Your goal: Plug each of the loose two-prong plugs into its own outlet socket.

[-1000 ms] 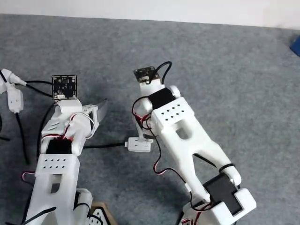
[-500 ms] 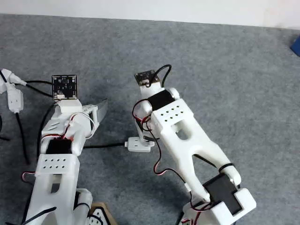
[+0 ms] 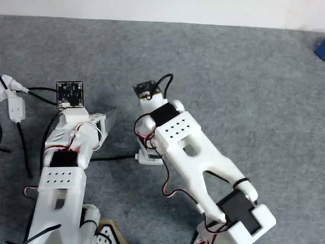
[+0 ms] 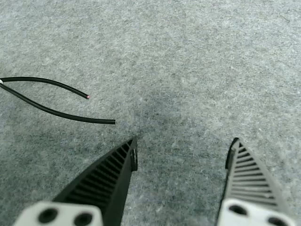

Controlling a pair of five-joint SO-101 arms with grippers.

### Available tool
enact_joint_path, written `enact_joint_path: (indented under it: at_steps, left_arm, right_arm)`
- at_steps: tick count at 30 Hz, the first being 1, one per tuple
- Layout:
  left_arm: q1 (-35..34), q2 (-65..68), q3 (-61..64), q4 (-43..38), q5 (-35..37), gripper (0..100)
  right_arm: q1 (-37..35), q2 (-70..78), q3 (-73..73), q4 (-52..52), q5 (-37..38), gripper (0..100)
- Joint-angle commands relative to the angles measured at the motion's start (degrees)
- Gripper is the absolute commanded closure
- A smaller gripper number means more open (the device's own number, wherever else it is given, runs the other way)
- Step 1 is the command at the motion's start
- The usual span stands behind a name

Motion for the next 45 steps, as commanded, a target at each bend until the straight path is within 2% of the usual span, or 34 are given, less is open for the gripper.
enact_joint_path:
  at_steps: [1,14,22,45]
  left_arm:
    - [-0.3,0.0,-0.9,-1.4,0.4,69]
    - [-0.3,-0.1,-0.3,-1.5,0.4,69]
    - [-0.3,-0.1,-0.3,-1.5,0.4,69]
    - [-0.3,-0.1,-0.2,-1.5,0.4,69]
  right_arm:
    - [2.3,-0.2,-0.1,-0.6,0.2,99.2]
    - [2.3,-0.1,0.0,-0.7,0.5,99.2]
    - [2.3,-0.1,8.0,-8.8,0.4,99.2]
    - [5.1,-0.1,8.8,-8.5,0.7,99.2]
